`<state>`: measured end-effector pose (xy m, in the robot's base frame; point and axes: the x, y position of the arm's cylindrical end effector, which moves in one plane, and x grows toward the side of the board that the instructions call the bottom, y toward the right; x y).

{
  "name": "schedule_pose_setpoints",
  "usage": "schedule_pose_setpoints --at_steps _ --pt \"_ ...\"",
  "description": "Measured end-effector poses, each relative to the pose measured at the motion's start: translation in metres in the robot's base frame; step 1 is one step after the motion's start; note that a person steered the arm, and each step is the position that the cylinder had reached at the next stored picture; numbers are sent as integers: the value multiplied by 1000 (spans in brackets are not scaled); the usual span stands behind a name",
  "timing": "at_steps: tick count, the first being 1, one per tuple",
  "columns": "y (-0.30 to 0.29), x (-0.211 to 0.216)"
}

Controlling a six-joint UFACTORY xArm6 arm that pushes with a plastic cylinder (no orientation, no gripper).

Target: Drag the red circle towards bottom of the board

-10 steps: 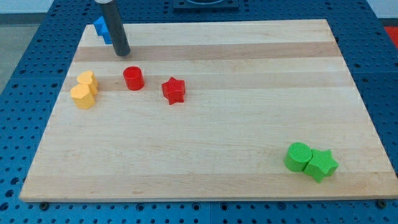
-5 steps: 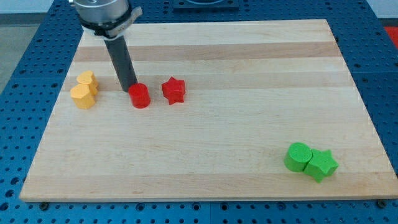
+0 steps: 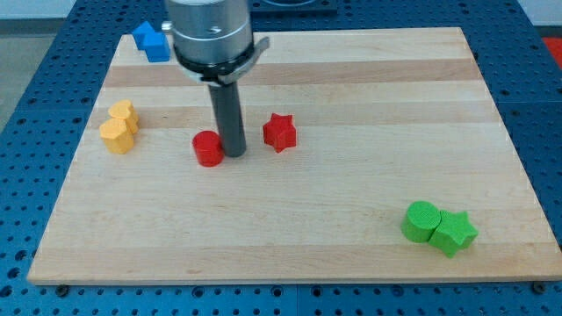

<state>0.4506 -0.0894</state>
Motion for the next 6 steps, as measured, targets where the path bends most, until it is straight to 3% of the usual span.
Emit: schedule_pose_setpoints --at_steps 2,3,5,6 --pt "-10 -31" --pt "-22 -14" --pt "-30 73" --pt "-51 92"
